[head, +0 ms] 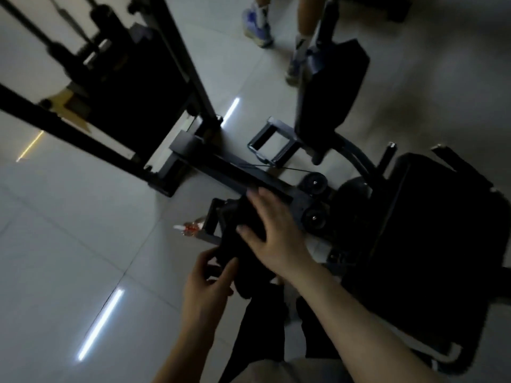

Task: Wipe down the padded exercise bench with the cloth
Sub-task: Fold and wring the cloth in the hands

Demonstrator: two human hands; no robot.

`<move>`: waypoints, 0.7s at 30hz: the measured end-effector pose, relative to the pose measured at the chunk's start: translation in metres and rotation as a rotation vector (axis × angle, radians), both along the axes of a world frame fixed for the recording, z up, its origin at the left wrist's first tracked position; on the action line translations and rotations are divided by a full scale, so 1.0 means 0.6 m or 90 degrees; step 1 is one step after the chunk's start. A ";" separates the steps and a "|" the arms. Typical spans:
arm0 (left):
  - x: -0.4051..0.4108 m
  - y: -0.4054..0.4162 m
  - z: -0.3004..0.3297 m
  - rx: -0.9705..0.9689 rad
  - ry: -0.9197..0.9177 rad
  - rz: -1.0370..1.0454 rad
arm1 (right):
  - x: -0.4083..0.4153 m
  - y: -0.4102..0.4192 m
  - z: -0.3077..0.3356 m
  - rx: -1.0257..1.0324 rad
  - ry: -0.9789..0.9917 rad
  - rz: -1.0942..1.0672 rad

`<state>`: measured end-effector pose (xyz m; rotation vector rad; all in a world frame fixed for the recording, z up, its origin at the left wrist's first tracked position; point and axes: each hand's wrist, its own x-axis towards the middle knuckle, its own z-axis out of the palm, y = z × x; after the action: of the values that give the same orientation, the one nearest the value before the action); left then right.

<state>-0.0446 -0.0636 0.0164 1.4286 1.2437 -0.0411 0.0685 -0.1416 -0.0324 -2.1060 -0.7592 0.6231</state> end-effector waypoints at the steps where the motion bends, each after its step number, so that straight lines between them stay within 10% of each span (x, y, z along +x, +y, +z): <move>1: -0.009 0.000 -0.015 0.032 0.014 0.021 | -0.026 0.005 -0.026 -0.065 0.016 0.058; 12: 0.082 0.056 -0.113 -0.044 -0.105 0.065 | 0.049 0.119 -0.068 -0.160 -0.011 0.091; 21: 0.126 0.037 -0.158 0.110 -0.015 0.125 | 0.170 0.183 -0.253 -0.295 0.644 0.084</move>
<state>0.0308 -0.0414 -0.0782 1.4413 1.3894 0.2212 0.1705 -0.0318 -0.1844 -1.7543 -0.1634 1.8694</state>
